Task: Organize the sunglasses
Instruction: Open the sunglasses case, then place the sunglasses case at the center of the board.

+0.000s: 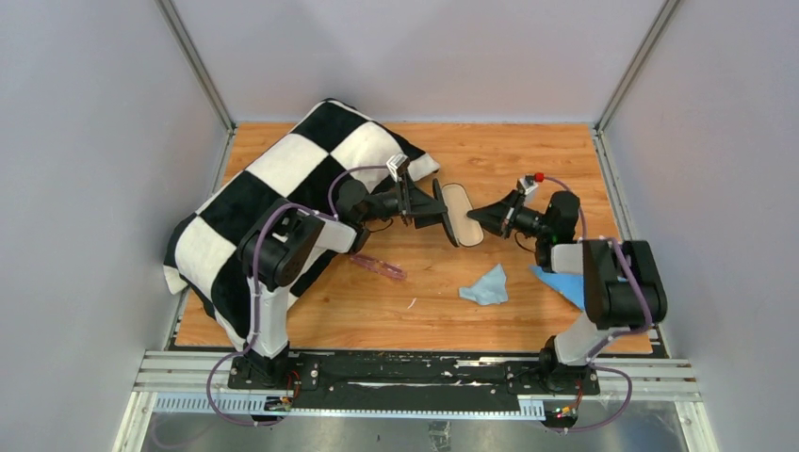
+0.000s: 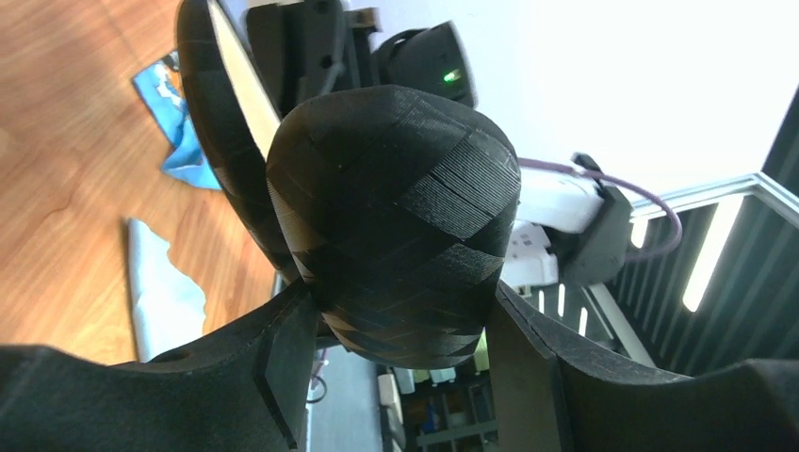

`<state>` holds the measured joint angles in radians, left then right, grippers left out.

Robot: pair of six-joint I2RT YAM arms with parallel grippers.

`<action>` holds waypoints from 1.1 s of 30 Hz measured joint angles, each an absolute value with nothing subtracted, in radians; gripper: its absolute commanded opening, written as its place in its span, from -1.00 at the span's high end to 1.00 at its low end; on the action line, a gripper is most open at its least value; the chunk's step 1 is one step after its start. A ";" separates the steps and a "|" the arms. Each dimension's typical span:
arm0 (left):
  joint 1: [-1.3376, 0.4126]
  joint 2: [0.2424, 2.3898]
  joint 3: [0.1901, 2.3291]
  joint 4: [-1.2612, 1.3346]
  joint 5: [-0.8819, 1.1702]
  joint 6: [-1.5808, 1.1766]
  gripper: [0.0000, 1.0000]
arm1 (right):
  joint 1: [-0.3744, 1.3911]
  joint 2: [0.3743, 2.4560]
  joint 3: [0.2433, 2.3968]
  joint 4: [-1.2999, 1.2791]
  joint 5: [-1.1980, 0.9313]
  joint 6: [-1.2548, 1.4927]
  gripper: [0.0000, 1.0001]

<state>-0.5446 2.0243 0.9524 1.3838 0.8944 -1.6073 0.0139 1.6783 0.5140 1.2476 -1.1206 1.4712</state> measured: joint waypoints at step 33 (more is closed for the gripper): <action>-0.546 1.415 0.801 0.297 0.728 -0.796 -0.99 | 0.369 1.171 0.986 -0.554 0.067 0.259 1.00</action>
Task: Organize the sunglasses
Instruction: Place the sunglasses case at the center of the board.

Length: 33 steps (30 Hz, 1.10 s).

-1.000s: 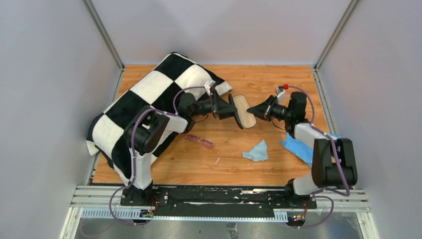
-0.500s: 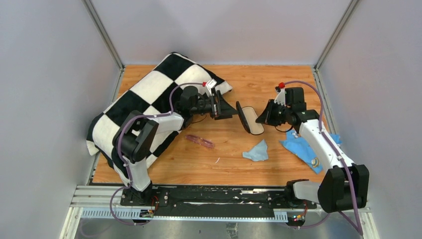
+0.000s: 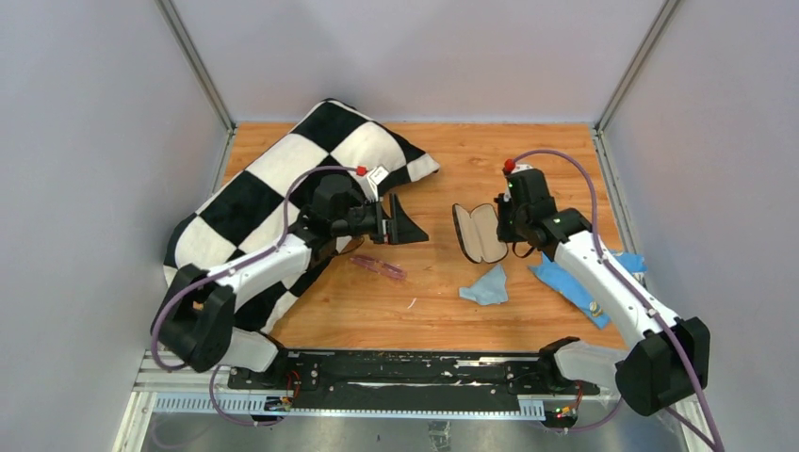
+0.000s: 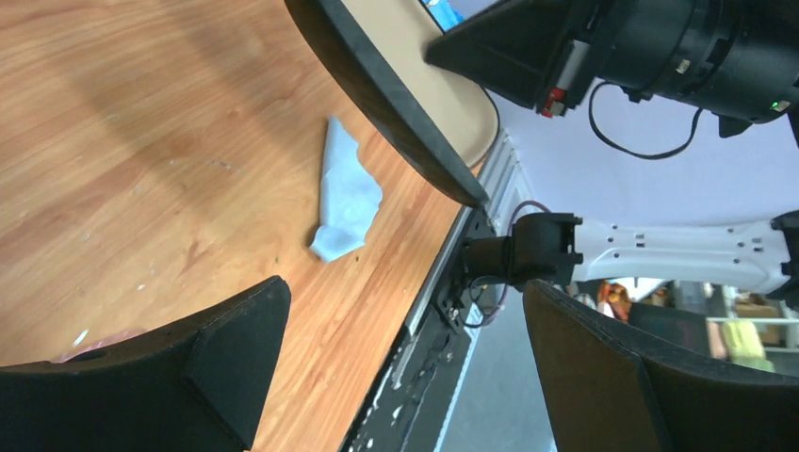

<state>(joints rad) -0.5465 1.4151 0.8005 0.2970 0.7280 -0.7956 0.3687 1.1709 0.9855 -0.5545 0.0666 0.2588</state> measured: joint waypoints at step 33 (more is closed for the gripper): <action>-0.546 1.128 0.794 -0.235 0.496 -0.541 -0.99 | 0.421 1.744 1.113 -0.305 0.297 1.001 -0.45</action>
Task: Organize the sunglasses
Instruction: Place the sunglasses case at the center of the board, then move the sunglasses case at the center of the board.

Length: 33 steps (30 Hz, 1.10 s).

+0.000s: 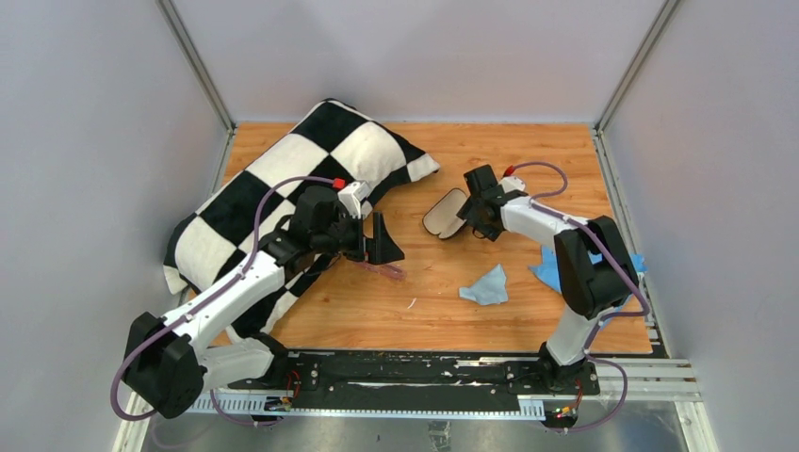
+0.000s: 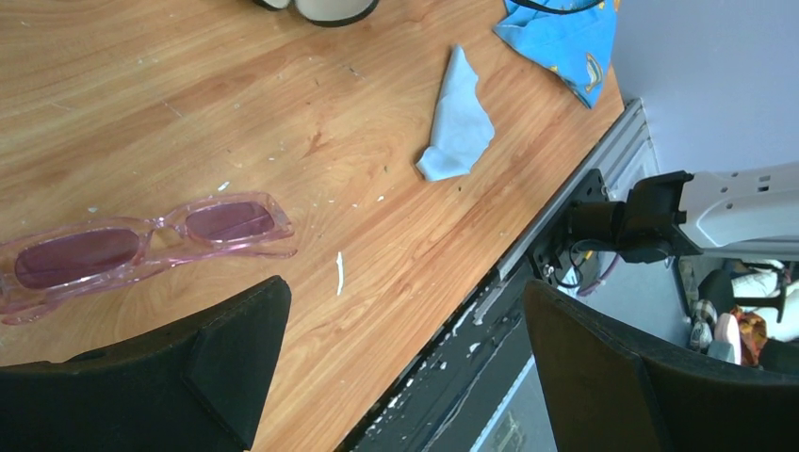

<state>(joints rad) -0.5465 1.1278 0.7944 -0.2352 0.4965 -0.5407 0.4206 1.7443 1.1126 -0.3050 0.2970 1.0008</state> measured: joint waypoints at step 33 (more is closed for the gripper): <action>-0.822 1.467 0.992 -0.276 0.109 -0.570 -0.99 | 0.411 1.155 0.645 -0.412 -0.118 0.653 0.18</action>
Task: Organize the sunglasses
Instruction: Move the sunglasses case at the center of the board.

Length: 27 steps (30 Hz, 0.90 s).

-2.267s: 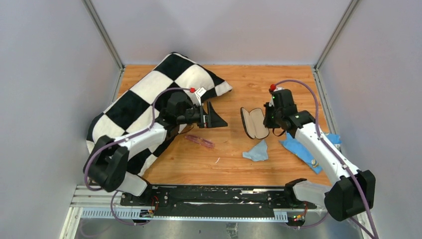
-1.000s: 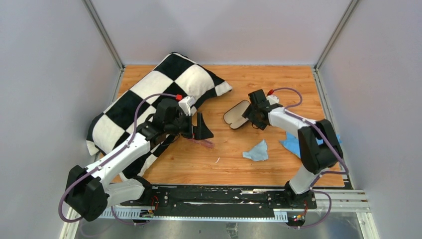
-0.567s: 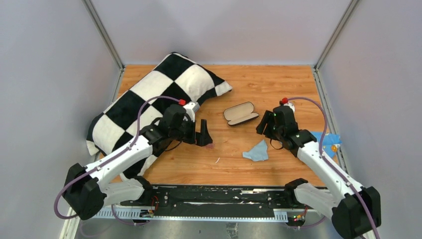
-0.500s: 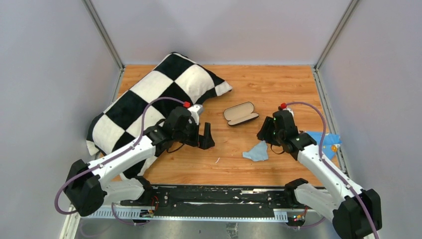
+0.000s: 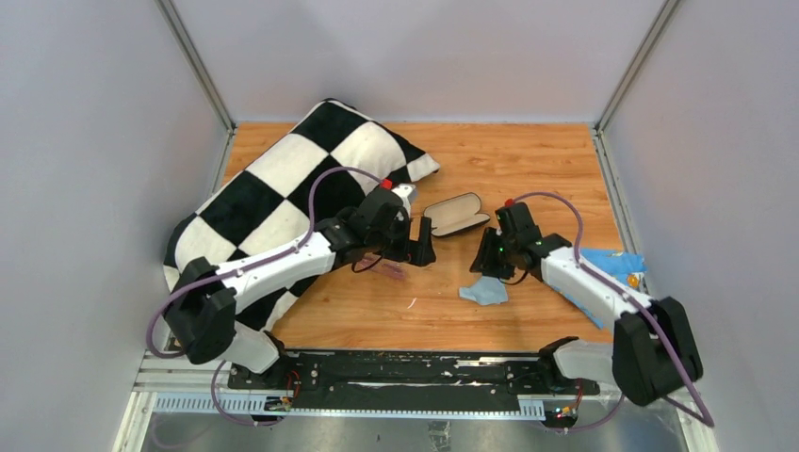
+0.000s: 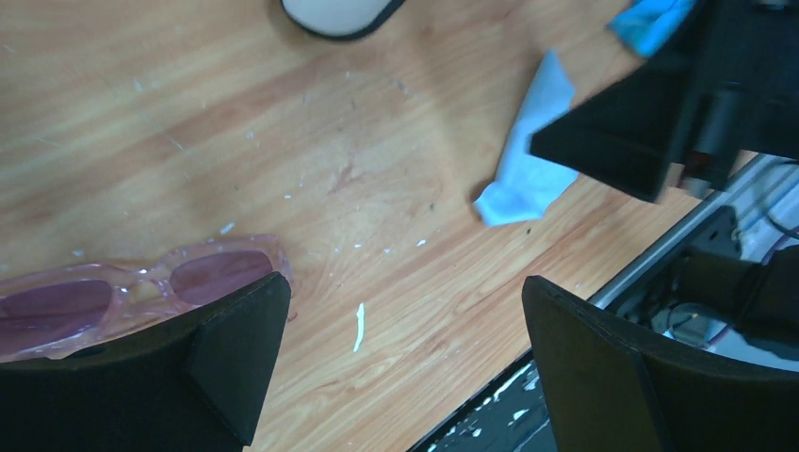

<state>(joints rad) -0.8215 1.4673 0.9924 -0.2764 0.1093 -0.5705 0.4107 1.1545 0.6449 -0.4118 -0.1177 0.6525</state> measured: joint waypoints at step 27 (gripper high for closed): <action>-0.637 1.058 0.895 -0.421 -0.007 -0.589 -0.99 | 0.438 1.958 1.301 -0.184 -0.116 0.680 0.13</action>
